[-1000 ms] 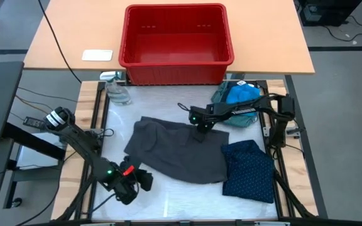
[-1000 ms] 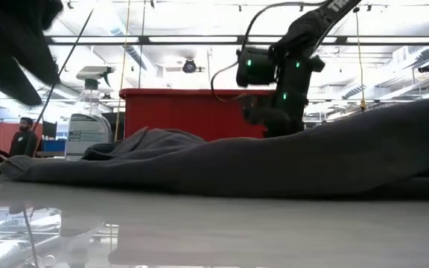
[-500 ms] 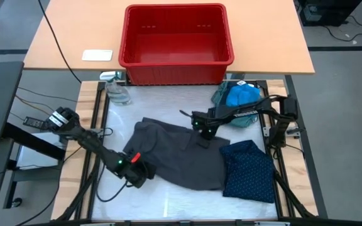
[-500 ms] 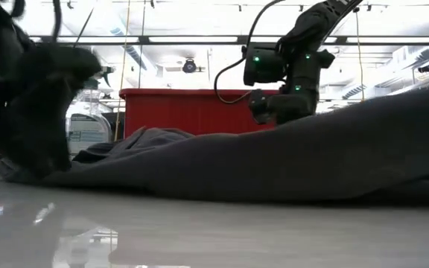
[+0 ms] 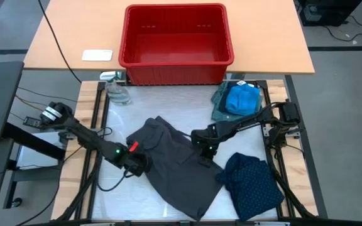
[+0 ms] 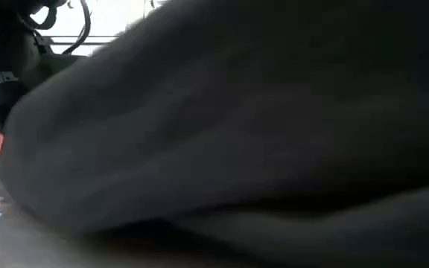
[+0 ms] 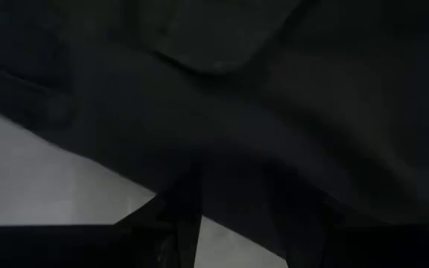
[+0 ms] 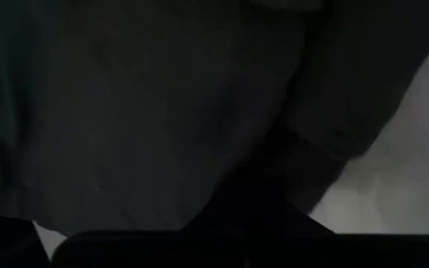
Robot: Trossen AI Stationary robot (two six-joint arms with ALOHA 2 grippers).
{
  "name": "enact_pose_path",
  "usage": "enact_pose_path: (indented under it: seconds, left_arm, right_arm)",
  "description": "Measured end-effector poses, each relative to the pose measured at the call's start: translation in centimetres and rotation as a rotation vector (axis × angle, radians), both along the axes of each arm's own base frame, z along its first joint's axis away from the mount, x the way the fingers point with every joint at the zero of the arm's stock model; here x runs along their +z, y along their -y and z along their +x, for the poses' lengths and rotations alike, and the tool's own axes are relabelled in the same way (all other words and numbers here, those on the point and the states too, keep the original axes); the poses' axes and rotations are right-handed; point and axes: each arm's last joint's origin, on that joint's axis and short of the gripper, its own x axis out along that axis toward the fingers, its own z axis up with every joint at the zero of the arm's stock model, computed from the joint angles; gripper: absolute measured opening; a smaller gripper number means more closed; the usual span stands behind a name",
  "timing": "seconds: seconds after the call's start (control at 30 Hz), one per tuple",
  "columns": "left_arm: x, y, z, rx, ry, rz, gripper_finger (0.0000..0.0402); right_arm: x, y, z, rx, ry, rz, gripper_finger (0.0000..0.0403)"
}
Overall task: Fold laundry
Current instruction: Fold the gray shorts
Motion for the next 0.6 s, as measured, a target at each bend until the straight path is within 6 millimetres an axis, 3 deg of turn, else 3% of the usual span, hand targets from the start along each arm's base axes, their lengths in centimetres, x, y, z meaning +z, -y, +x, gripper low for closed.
enact_pose_path:
  seconds: [0.33, 0.47, 0.6]
  left_arm:
    - [2.9, -0.8, -1.1, -0.037, 0.080, -0.025, 0.0153]
    - [3.8, -0.5, -1.7, 0.010, 0.149, -0.051, 0.0153]
    - [3.9, 0.3, -2.3, 0.047, 0.189, -0.048, 0.0153]
  right_arm:
    - [0.2, 1.6, 0.9, -0.106, 0.071, -0.047, 0.0001]
    - [0.1, 2.7, 0.9, -0.176, 0.060, -0.116, 0.0001]
    - [0.1, 2.6, 0.7, -0.160, 0.034, -0.094, 0.0001]
